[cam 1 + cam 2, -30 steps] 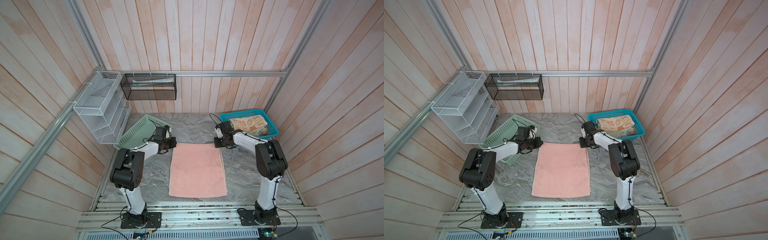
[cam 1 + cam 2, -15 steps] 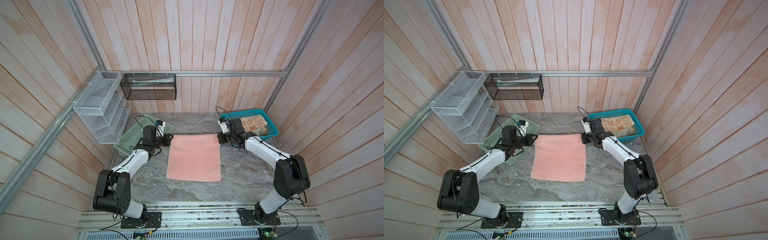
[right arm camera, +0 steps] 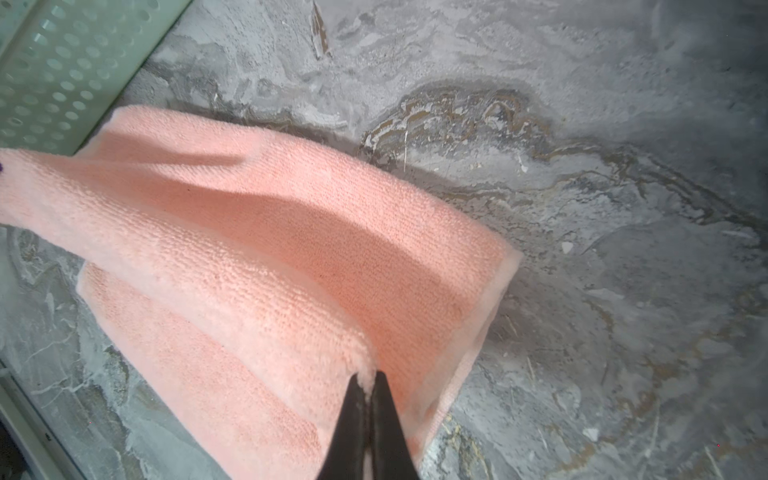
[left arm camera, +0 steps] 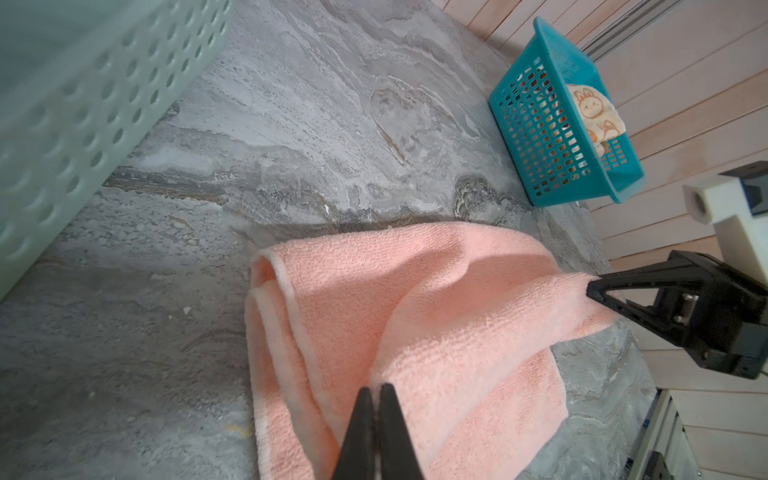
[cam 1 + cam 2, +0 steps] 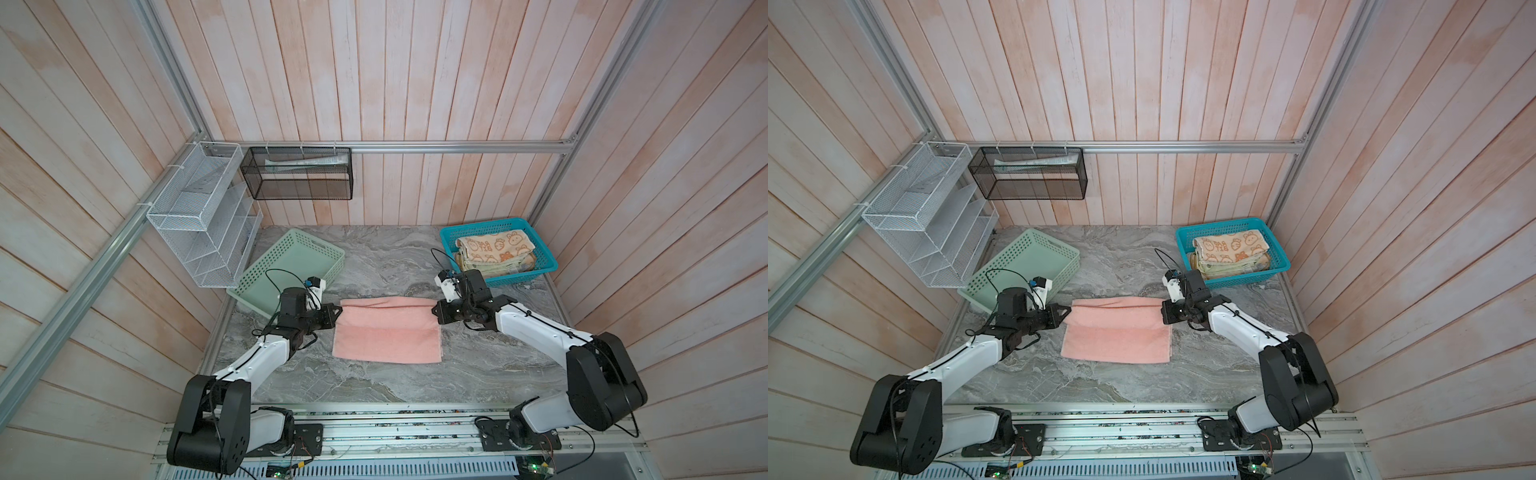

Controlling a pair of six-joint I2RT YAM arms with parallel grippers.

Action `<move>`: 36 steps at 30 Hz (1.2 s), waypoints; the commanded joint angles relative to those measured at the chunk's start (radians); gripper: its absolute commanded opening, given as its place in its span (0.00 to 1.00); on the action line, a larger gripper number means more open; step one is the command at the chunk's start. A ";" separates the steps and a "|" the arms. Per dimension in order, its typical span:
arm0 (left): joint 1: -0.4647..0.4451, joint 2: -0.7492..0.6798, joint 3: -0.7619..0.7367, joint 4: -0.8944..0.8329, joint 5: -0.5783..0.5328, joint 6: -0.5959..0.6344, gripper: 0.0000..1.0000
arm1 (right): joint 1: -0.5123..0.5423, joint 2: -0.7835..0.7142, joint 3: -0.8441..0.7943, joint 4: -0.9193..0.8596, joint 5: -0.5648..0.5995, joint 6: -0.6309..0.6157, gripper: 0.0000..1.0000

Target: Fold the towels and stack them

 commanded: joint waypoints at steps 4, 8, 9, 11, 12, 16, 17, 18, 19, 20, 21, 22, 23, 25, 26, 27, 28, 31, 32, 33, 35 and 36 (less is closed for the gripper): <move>0.008 -0.077 -0.006 -0.041 0.006 -0.006 0.00 | 0.002 -0.068 0.013 -0.082 -0.013 0.038 0.00; 0.008 -0.118 -0.062 -0.048 0.009 -0.064 0.00 | 0.001 -0.088 -0.039 -0.091 -0.037 0.076 0.00; 0.008 -0.128 -0.081 -0.052 0.012 -0.077 0.00 | 0.001 -0.092 -0.057 -0.092 -0.044 0.092 0.00; 0.008 -0.151 -0.116 -0.066 0.002 -0.099 0.00 | 0.001 -0.109 -0.096 -0.091 -0.066 0.127 0.00; 0.008 -0.167 -0.136 -0.074 -0.008 -0.115 0.00 | 0.001 -0.122 -0.125 -0.084 -0.081 0.152 0.00; 0.008 -0.267 -0.203 -0.147 -0.120 -0.190 0.40 | 0.001 -0.199 -0.206 -0.082 -0.166 0.251 0.38; 0.008 -0.298 -0.209 -0.169 -0.152 -0.203 0.43 | 0.002 -0.223 -0.210 -0.095 -0.179 0.266 0.42; 0.009 -0.335 -0.214 -0.192 -0.195 -0.220 0.45 | 0.001 -0.253 -0.210 -0.113 -0.182 0.279 0.45; 0.010 -0.365 -0.220 -0.203 -0.221 -0.232 0.45 | 0.001 -0.280 -0.207 -0.126 -0.168 0.292 0.48; 0.012 -0.394 -0.224 -0.203 -0.236 -0.237 0.45 | 0.001 -0.307 -0.201 -0.146 -0.137 0.308 0.50; 0.014 -0.417 -0.227 -0.196 -0.236 -0.239 0.45 | -0.001 -0.331 -0.199 -0.156 -0.110 0.318 0.52; 0.016 -0.426 -0.228 -0.189 -0.235 -0.241 0.45 | -0.001 -0.347 -0.201 -0.153 -0.087 0.326 0.53; 0.017 -0.427 -0.226 -0.183 -0.228 -0.242 0.45 | -0.003 -0.356 -0.204 -0.148 -0.067 0.331 0.54; 0.017 -0.402 -0.214 -0.166 -0.190 -0.234 0.43 | -0.007 -0.349 -0.203 -0.144 -0.027 0.343 0.54; 0.017 -0.374 -0.202 -0.164 -0.164 -0.229 0.42 | -0.009 -0.332 -0.201 -0.140 -0.018 0.351 0.54; 0.017 -0.342 -0.188 -0.164 -0.140 -0.219 0.41 | -0.008 -0.309 -0.199 -0.130 -0.026 0.354 0.54; 0.016 -0.311 -0.174 -0.159 -0.113 -0.210 0.40 | -0.007 -0.284 -0.198 -0.112 -0.041 0.351 0.54; -0.005 -0.212 -0.130 -0.169 -0.042 -0.175 0.38 | -0.002 -0.185 -0.178 -0.095 -0.070 0.352 0.53; -0.021 -0.178 -0.118 -0.183 -0.045 -0.157 0.38 | 0.002 -0.152 -0.165 -0.112 -0.063 0.353 0.51; -0.034 -0.150 -0.109 -0.203 -0.056 -0.143 0.36 | 0.014 -0.127 -0.161 -0.124 -0.051 0.354 0.51; -0.046 -0.109 -0.108 -0.234 -0.085 -0.137 0.35 | 0.035 -0.103 -0.167 -0.140 -0.022 0.357 0.50; -0.051 -0.098 -0.121 -0.238 -0.090 -0.139 0.34 | 0.043 -0.100 -0.179 -0.142 -0.019 0.365 0.49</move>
